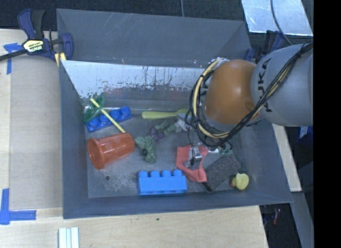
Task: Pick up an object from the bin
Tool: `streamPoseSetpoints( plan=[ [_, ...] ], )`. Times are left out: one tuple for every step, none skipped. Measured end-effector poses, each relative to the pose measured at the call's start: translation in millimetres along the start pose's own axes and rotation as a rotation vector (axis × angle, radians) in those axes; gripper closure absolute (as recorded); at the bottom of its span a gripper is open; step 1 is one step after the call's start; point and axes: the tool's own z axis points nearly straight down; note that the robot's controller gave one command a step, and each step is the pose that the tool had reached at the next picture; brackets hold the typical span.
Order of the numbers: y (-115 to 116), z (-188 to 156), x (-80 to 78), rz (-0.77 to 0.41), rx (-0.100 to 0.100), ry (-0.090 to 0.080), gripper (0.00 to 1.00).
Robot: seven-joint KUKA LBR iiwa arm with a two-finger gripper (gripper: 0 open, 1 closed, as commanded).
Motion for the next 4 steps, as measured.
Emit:
streamPoseSetpoints(
  plan=[
    [-60, -37, 24.6, 0.165, -0.001, -0.003, 1.00],
    [-60, -37, 24.6, 0.165, -0.001, -0.003, 0.00],
    [-60, -37, 24.6, 0.165, -0.001, -0.003, 0.00],
    [-55, -5, 35.2, 0.095, 0.000, -0.007, 0.00]
  ],
)
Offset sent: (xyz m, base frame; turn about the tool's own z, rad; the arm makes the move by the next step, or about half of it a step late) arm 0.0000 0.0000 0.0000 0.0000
